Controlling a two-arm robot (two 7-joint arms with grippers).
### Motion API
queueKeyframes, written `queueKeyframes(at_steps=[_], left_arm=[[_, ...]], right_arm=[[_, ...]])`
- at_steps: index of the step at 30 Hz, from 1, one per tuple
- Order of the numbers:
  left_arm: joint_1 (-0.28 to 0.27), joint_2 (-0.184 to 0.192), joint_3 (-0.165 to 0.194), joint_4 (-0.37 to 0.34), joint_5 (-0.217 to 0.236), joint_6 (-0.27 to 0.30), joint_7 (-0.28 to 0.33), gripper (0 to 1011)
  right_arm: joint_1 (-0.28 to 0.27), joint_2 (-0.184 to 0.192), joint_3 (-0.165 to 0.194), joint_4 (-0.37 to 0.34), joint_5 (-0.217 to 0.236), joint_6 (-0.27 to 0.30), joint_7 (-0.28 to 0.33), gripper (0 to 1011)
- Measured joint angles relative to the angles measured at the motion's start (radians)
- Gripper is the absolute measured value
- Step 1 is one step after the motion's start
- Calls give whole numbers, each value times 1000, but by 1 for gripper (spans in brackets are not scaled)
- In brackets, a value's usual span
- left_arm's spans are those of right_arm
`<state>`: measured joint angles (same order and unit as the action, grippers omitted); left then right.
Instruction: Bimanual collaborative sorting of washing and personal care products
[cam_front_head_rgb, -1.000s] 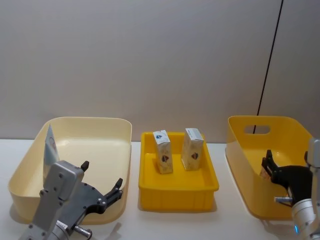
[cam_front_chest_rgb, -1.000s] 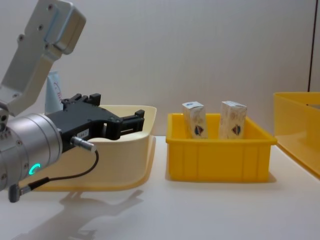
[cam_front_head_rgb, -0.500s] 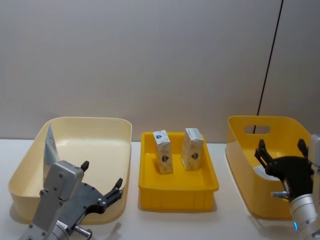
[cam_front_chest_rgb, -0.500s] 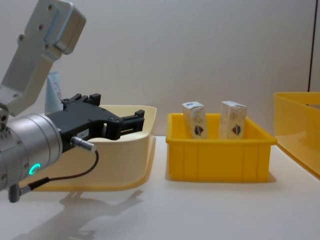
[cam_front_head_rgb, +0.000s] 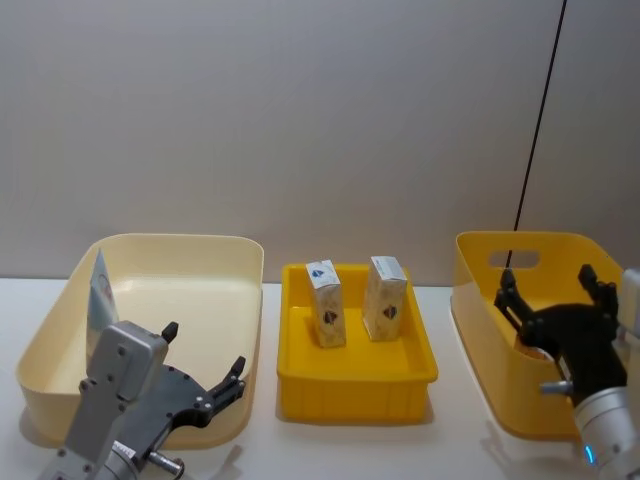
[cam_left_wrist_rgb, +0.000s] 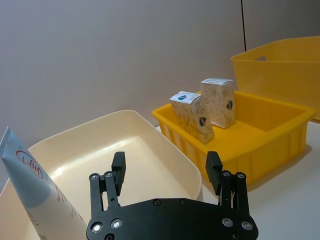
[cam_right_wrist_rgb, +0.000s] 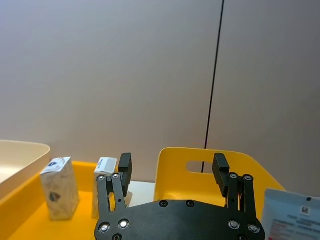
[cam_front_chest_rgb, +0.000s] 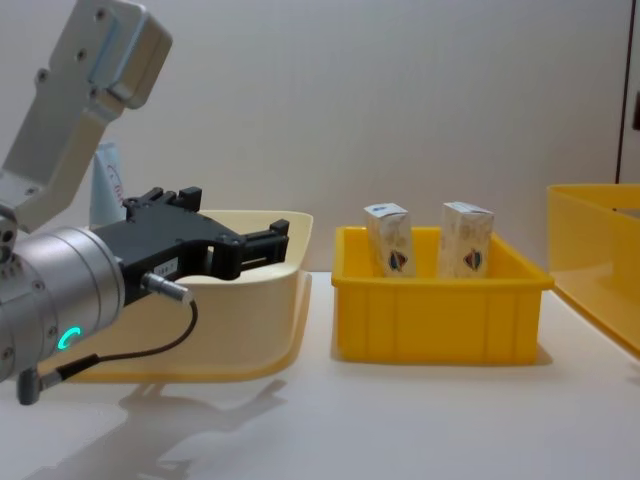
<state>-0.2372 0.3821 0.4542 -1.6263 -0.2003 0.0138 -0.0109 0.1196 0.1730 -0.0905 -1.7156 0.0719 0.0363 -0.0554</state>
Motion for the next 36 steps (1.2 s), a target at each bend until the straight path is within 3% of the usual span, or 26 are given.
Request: queueKeyframes(at_steps=[3, 21, 36], left_arm=[[0, 0, 0, 0, 0, 0, 0, 999], [0, 0, 0, 0, 0, 0, 0, 1000], [0, 0, 0, 0, 0, 0, 0, 1000]], right_arm=[[-6, 7, -6, -2, 10, 0, 6, 1001], [-123, 150, -124, -47, 196, -2, 112, 1001], [-134, 164, -136, -52, 215, -2, 122, 1001]])
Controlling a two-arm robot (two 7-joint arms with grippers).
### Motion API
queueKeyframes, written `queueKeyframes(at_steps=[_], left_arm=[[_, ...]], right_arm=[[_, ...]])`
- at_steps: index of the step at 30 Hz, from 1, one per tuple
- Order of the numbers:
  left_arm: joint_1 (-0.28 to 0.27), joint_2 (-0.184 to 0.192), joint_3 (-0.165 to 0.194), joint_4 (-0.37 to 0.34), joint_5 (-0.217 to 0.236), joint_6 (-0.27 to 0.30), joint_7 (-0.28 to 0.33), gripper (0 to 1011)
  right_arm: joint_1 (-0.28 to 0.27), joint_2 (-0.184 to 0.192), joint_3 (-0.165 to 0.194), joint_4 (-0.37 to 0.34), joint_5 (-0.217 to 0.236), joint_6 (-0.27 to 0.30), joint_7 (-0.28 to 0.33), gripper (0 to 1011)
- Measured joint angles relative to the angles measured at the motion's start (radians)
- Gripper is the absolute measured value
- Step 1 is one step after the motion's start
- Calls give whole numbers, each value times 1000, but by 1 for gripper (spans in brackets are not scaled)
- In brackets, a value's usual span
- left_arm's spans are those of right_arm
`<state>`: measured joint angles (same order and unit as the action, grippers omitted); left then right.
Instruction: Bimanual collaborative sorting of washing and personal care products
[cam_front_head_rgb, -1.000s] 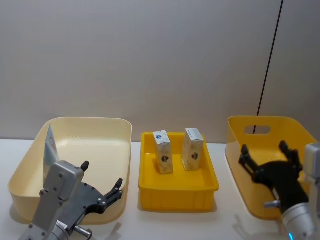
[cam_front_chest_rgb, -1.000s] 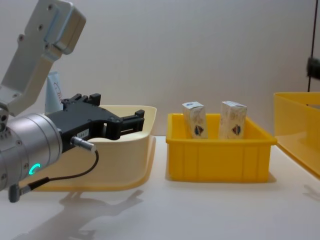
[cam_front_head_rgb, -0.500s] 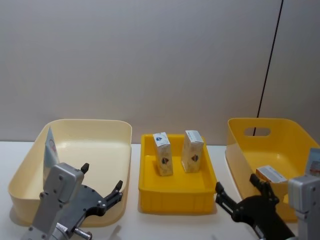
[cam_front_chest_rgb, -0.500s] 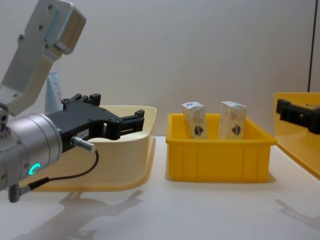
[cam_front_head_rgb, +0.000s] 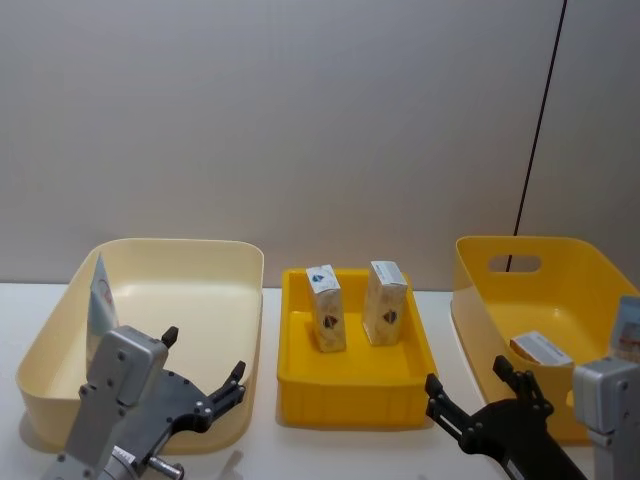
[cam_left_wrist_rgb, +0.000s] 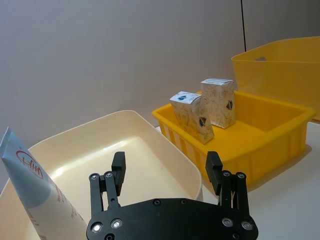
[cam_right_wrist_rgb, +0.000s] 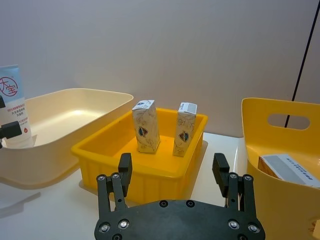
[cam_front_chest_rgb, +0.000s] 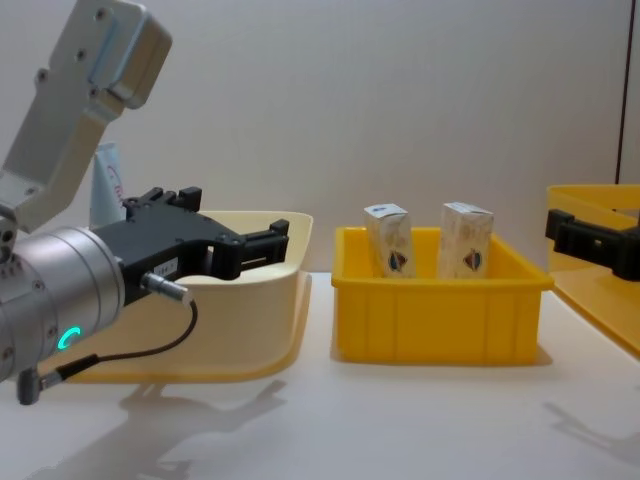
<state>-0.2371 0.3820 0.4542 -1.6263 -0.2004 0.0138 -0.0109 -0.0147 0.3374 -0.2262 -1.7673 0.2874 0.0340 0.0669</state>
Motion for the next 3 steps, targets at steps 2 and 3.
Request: queueKeyframes(at_steps=[2, 3], left_arm=[[0, 0, 0, 0, 0, 0, 0, 1000], [0, 0, 0, 0, 0, 0, 0, 1000]], right_arm=[[0, 0, 0, 0, 0, 0, 0, 1001], [0, 0, 0, 0, 0, 0, 0, 1000]])
